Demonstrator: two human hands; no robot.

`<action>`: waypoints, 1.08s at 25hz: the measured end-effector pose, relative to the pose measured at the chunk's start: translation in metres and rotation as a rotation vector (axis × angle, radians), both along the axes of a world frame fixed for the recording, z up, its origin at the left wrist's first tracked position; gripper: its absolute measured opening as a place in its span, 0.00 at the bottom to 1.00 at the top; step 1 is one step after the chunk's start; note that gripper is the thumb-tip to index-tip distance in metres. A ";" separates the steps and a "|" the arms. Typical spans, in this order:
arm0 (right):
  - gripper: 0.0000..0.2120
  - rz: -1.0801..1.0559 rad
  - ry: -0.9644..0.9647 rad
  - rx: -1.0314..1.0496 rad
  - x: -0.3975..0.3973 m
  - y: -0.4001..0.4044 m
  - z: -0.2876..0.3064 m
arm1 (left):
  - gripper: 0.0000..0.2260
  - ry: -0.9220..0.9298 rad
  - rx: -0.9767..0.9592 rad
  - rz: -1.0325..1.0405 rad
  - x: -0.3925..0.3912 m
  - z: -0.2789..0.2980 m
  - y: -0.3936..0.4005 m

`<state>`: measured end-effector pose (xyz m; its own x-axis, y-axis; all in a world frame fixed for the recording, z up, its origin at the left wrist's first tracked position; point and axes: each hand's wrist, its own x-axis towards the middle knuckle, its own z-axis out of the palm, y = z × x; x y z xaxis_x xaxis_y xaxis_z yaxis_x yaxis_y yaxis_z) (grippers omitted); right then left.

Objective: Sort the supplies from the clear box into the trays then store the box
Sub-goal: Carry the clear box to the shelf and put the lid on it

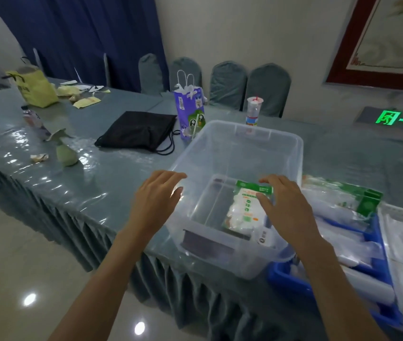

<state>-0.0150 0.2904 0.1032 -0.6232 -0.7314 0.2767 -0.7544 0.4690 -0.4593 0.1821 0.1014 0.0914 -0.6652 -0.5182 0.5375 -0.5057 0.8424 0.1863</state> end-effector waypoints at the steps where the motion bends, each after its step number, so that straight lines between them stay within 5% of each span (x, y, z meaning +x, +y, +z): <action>1: 0.15 -0.029 -0.013 0.012 0.000 -0.003 -0.002 | 0.13 -0.001 0.016 -0.009 0.001 -0.001 -0.012; 15: 0.32 -0.295 -0.317 -0.035 -0.063 -0.028 -0.041 | 0.25 -0.110 0.530 0.037 -0.067 -0.032 -0.116; 19: 0.36 -0.336 -0.473 -0.088 -0.072 -0.028 -0.046 | 0.18 -0.068 0.621 0.062 -0.070 -0.036 -0.116; 27: 0.22 -0.428 -0.552 -0.058 -0.069 -0.024 -0.045 | 0.15 -0.002 0.667 0.015 -0.066 -0.039 -0.122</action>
<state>-0.0838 0.2663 0.0579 -0.9138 -0.3840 -0.1319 -0.1581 0.6357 -0.7556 0.1165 -0.0210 0.0521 -0.6558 -0.7486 0.0974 -0.5175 0.5397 0.6641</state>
